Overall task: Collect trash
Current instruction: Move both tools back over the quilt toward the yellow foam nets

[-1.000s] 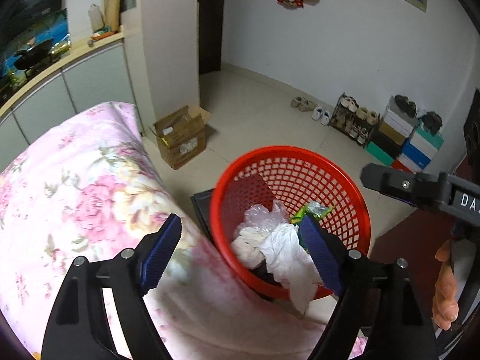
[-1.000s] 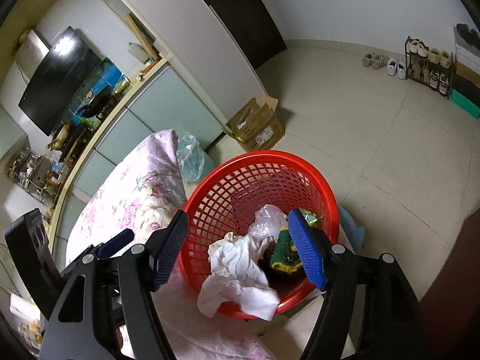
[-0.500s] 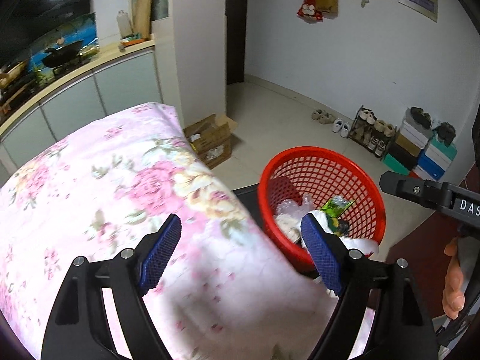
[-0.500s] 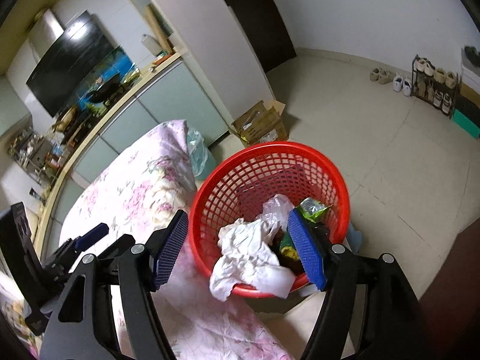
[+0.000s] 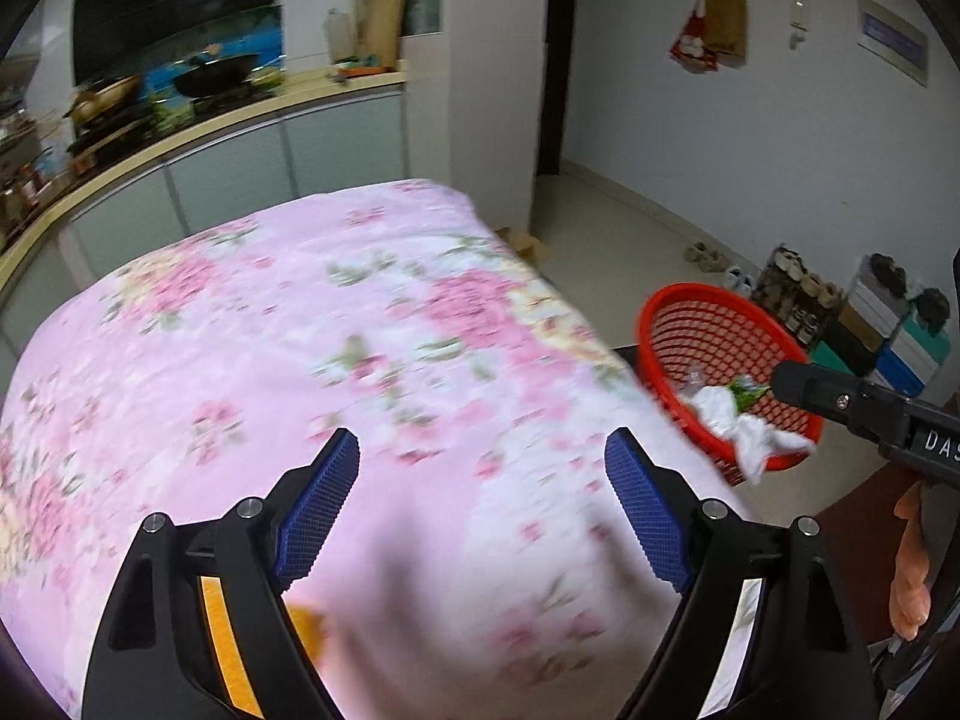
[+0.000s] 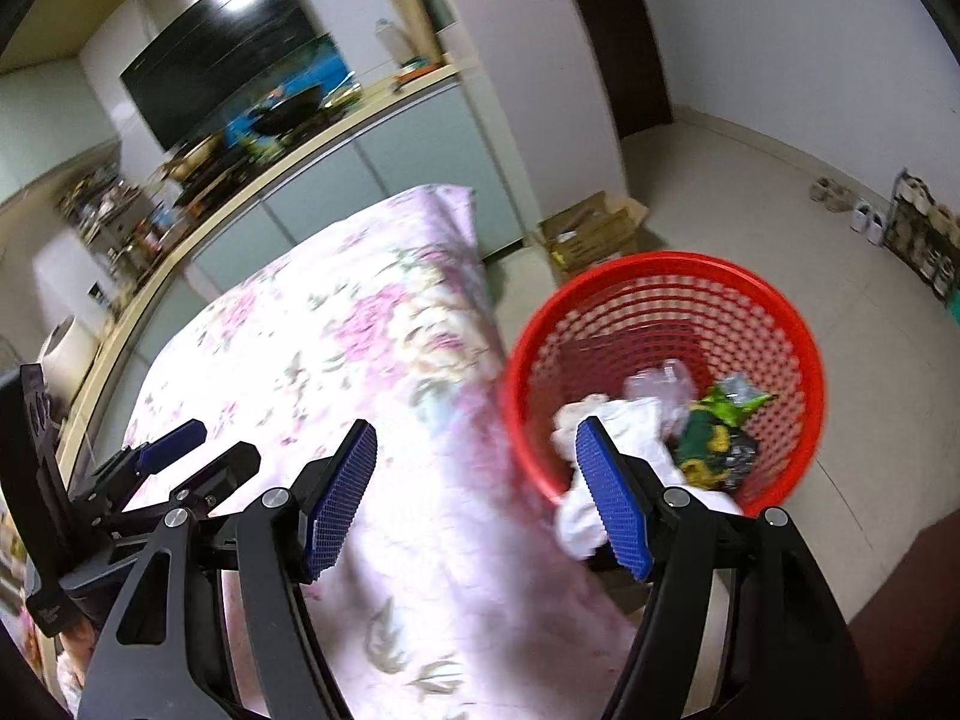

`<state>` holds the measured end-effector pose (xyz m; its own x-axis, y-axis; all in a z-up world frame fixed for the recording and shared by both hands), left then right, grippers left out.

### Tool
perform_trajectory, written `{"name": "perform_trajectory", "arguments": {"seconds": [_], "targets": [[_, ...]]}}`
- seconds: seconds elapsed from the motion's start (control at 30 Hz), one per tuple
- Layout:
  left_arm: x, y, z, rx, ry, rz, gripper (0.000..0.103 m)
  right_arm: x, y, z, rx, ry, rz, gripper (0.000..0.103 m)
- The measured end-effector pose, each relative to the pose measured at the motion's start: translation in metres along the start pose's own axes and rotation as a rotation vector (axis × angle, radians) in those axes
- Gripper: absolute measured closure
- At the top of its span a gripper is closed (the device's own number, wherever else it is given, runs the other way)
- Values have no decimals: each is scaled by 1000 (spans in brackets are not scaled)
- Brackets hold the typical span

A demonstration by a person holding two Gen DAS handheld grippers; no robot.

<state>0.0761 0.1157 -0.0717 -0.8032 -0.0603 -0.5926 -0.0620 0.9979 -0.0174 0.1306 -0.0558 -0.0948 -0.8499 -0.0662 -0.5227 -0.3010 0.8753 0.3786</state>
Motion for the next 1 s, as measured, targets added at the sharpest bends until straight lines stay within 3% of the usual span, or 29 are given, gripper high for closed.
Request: {"name": "perform_trajectory", "arguments": {"seconds": [0.23,0.53,0.67,1.0], "targets": [[26,55,-22,-68,7,-91,20,8,33,11,-45,30,-66,36],[68,128,-58,-154,14,-291,20,19,84,17,-115,49,-156,36],[94,129,-64,-133,46,-336,20,25,99,13,-143,50,-180,36],[137,106,-39,-127,142,-334,22,37,116,9,-146,59,-222,36]]}}
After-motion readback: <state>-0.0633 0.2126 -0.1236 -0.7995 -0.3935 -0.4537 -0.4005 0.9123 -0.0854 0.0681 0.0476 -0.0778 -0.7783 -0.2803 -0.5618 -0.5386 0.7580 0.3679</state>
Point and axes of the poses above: each gripper's, at about its wrist camera, not at the fingertips, and z roughly the way its jaws point, y to its left, x to its underside, the point moved 5 cm from there along z, roughly the way its jaws point, and after that the axes turned 8 degrees about y, right-handed, at the moved point
